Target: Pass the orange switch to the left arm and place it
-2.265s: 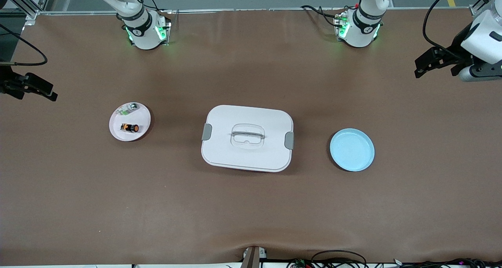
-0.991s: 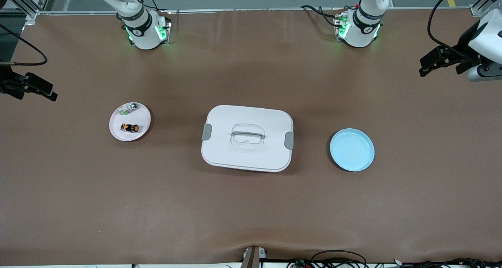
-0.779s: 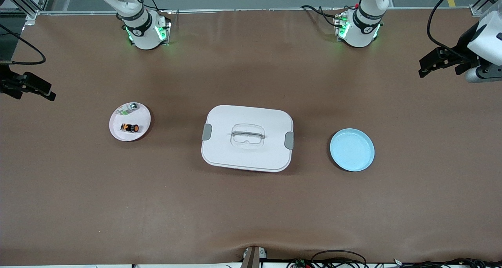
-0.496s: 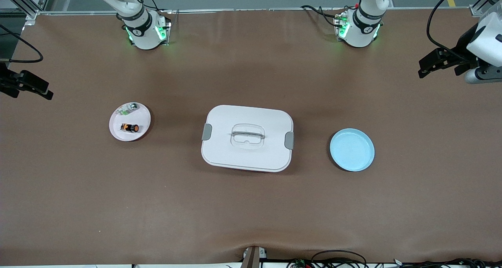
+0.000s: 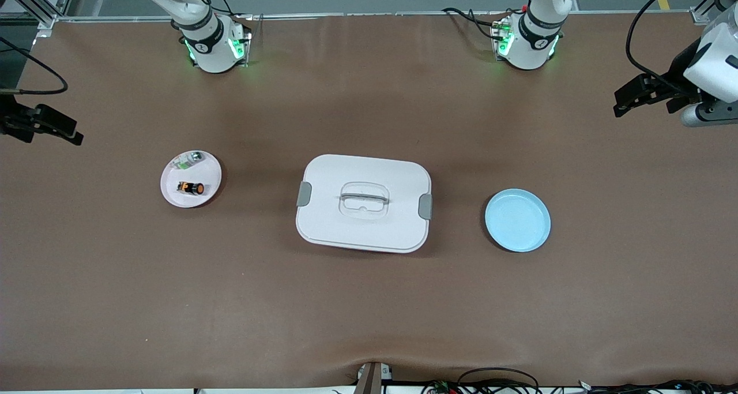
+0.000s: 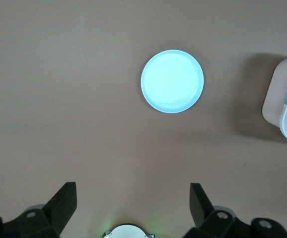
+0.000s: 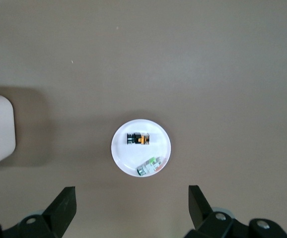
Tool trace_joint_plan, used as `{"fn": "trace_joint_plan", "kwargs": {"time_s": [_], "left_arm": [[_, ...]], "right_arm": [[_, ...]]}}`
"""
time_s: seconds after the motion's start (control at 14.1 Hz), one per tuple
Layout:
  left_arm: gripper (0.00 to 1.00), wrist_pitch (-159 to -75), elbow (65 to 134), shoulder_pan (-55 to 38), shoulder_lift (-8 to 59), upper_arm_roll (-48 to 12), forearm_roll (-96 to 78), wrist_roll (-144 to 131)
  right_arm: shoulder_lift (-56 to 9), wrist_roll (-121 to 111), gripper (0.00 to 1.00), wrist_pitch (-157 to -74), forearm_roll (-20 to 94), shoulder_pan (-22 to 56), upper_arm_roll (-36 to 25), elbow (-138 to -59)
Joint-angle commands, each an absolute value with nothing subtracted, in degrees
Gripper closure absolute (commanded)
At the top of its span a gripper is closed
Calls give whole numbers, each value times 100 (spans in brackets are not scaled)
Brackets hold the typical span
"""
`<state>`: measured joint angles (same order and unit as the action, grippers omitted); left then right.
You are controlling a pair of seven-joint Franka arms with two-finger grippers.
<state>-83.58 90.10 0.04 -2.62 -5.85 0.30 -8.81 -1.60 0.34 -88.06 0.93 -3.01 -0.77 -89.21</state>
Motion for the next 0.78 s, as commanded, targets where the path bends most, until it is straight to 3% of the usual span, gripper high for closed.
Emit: {"fn": "trace_joint_plan", "kwargs": {"time_s": [0.0, 0.21, 0.71], "left_arm": [[0, -8332, 8886, 0, -211, -606, 88, -853], [0, -8332, 8886, 0, -211, -606, 88, -853], [0, -8279, 8903, 18, -255, -598, 88, -773]], "right_arm": [[-465, 0, 0, -8727, 44, -211, -70, -8851], [-668, 35, 0, -9015, 18, -176, -70, -9122], [-580, 79, 0, -10747, 52, -79, -70, -10835]]}}
